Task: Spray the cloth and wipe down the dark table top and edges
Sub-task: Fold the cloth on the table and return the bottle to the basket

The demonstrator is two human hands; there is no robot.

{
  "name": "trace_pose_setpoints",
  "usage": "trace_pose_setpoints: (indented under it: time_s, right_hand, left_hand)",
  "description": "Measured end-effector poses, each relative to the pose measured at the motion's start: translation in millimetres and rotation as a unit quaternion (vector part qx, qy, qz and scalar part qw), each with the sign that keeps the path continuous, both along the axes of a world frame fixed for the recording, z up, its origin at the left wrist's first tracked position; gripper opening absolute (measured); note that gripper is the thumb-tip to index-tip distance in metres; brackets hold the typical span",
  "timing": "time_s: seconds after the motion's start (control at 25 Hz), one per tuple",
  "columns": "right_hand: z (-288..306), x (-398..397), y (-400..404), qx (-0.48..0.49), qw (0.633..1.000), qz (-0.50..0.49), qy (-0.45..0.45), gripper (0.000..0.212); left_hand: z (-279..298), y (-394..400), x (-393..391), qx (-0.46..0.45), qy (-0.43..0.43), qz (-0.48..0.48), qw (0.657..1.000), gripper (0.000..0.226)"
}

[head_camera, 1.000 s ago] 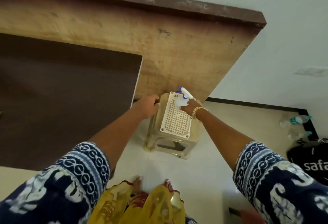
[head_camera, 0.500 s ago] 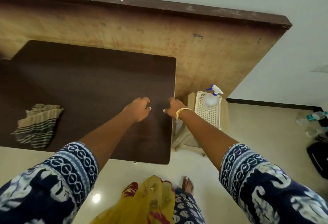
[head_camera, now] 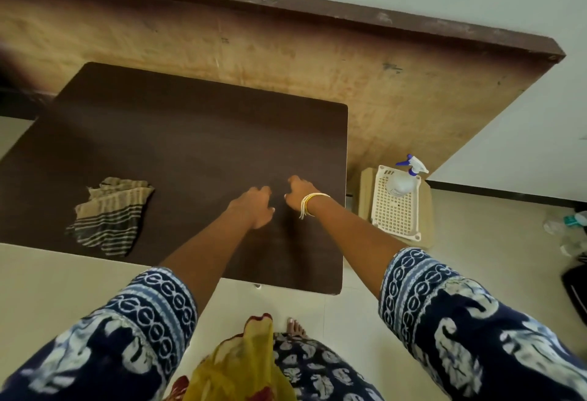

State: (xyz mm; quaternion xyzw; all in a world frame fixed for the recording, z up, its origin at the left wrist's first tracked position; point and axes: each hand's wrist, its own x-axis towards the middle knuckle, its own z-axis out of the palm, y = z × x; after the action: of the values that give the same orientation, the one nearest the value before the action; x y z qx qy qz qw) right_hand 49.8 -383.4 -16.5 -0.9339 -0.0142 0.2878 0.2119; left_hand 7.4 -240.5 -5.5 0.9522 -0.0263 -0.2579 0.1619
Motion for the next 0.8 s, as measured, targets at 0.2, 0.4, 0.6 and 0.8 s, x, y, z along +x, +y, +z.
trace_pose_setpoints:
  time_s: [0.2,0.4,0.6,0.8]
  right_hand:
    - [-13.4,-0.6,35.0,-0.021,0.999,0.015,0.021,0.053]
    - [-26.6,-4.2,107.3,0.025,0.999,-0.037,0.031,0.054]
    - [-32.0,-26.9,203.1,0.115,0.979,-0.155,0.067,0.045]
    - [-38.3,-53.9,281.4,0.173,0.956,-0.204,0.124,0.044]
  left_hand:
    - [-11.3,42.7,1.7,0.031,0.008,-0.016,0.999,0.052]
    - [-16.9,126.3,11.0,0.082,0.001,-0.064,0.995,0.050]
    - [-23.5,229.1,0.4,0.146,-0.021,-0.126,0.981,0.050]
    - [-36.9,320.2,-10.5,0.141,0.020,0.012,0.990,0.063]
